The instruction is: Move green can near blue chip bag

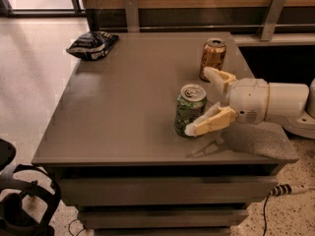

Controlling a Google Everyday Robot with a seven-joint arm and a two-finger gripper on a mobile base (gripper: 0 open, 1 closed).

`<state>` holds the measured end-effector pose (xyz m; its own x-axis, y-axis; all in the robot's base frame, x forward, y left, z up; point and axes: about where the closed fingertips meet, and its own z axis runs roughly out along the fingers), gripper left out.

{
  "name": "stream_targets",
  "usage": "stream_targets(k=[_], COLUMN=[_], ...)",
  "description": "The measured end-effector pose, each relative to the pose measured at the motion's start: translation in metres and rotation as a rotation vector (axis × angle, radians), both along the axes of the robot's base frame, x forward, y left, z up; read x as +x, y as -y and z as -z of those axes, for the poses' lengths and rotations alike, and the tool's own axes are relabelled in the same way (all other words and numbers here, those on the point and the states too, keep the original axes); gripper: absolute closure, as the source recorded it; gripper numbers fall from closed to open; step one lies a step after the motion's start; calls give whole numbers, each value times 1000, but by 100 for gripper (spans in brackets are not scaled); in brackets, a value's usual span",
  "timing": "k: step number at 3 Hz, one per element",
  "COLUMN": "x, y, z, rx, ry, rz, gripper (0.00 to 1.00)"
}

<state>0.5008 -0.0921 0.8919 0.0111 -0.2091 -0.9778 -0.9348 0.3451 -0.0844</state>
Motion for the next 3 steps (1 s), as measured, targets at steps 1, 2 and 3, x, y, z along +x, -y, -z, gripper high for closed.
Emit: stream_targets(k=[1, 2, 3], x=[-7, -12, -14], y=[-2, -2, -6], z=[6, 11, 14], rx=[22, 39, 57], ry=[-6, -13, -13], rz=[8, 17, 18], gripper=[0, 0, 16])
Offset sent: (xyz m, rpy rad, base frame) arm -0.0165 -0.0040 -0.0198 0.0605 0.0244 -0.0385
